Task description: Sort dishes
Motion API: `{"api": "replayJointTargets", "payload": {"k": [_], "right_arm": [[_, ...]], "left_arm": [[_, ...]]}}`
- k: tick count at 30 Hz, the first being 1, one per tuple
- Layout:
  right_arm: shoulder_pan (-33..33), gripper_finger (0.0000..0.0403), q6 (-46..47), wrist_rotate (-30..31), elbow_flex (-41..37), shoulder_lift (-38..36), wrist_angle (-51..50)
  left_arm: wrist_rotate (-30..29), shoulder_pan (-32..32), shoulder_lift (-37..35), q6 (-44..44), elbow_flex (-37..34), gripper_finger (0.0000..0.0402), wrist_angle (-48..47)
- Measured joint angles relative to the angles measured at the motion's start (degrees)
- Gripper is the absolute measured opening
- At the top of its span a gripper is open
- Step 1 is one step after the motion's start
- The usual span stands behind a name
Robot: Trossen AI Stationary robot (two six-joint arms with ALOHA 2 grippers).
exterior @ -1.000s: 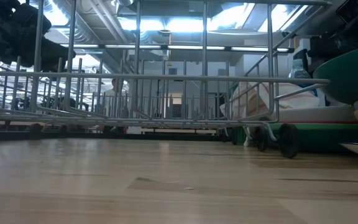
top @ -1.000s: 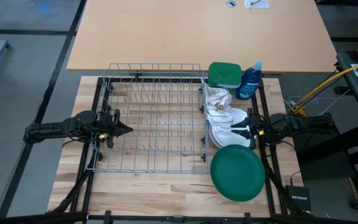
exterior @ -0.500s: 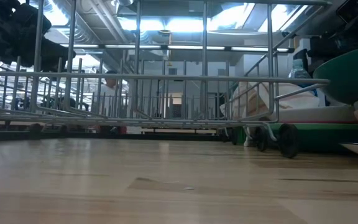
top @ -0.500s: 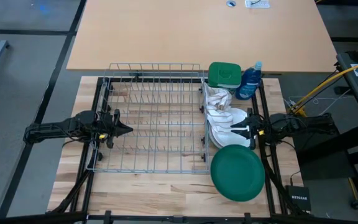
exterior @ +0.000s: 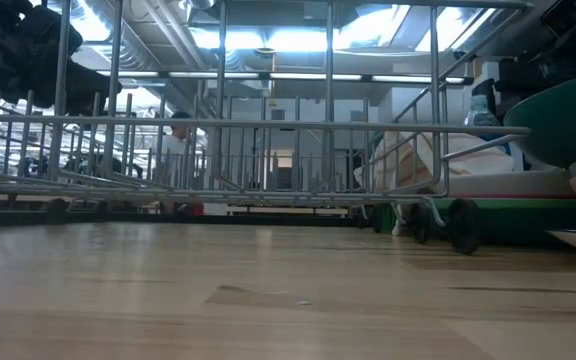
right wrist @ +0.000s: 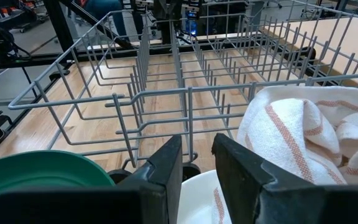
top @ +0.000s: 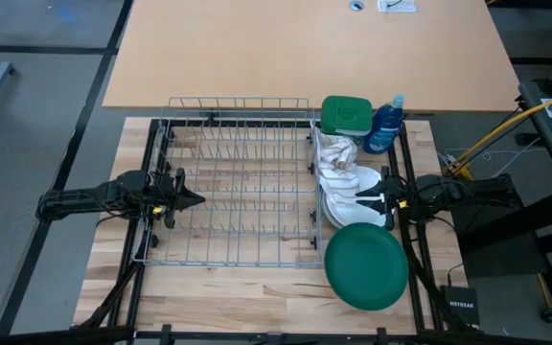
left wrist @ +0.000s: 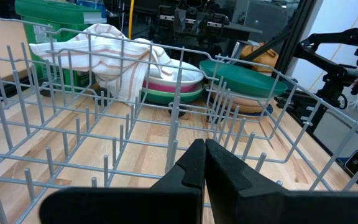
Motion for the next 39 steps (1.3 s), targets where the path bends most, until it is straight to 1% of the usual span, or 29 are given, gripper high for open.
{"api": "replayJointTargets", "payload": {"k": [5,7,9,12,16,18,22,28,34,37,39], "right_arm": [[0.00,0.0099,-0.01,0.00,-0.01,0.00,0.00],[-0.02,0.0099,-0.01,0.00,0.00,0.00,0.00],[-0.02,0.0099,-0.03,0.00,0.00,0.00,0.08],[-0.01,0.0099,-0.50,0.10,-0.01,0.00,0.91],[-0.01,0.0099,-3.26,2.99,-0.01,0.00,3.73],[-0.02,0.0099,-3.56,3.99,-0.01,0.00,6.07],[-0.02,0.0099,-3.55,4.07,-0.01,-0.02,10.55],[-0.01,0.0099,-3.71,4.07,0.00,-0.02,12.17],[-0.02,0.0099,-4.03,4.07,0.00,-0.02,12.11],[0.00,0.0099,-4.06,4.07,-0.02,-0.02,12.11],[0.00,0.0099,-4.74,4.07,-0.02,-0.02,12.13]], "left_arm": [[0.00,0.00,0.00,0.01,0.00,0.0001,0.13],[-0.01,0.02,0.01,0.20,-0.19,0.0001,1.68],[-0.11,0.00,0.03,-0.08,-0.35,0.0001,5.25],[-0.21,0.02,-0.04,-2.62,-0.25,0.0001,13.85],[-0.29,0.02,-0.01,-3.25,-0.22,0.0001,24.97],[-0.37,0.00,-0.01,-1.29,-0.22,0.0001,29.91],[-0.39,0.00,-0.01,1.73,-0.12,0.0001,38.45],[-0.44,0.01,-0.01,3.31,-0.11,0.0001,46.15],[-4.05,0.01,0.74,3.08,-0.04,0.0001,52.35],[-5.11,0.00,3.30,2.81,-0.02,0.0001,55.19],[-5.82,0.00,6.38,2.30,0.08,0.0001,57.23]]}}
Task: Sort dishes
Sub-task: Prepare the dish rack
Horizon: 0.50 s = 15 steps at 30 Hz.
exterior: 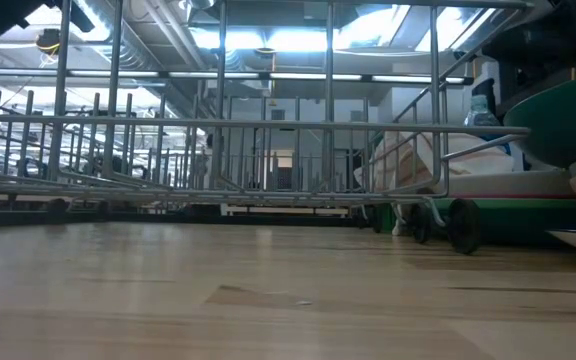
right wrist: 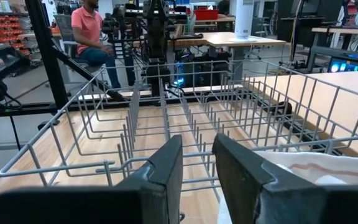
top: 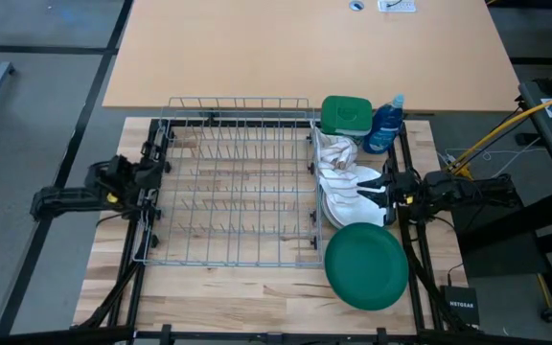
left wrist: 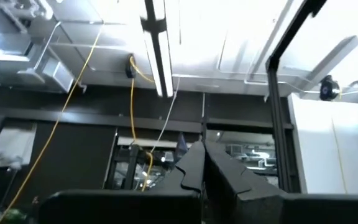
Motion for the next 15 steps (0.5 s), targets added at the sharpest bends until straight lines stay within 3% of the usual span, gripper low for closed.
{"api": "replayJointTargets", "payload": {"k": [6,15], "right_arm": [[-0.02,0.0099,-0.43,0.00,0.02,0.00,0.00],[-0.02,0.0099,-0.43,0.02,0.02,0.00,-0.06]], "left_arm": [[-1.79,0.00,15.59,-2.27,5.19,0.0001,2.79],[-2.49,0.00,44.77,-2.77,22.28,0.0001,0.11]]}}
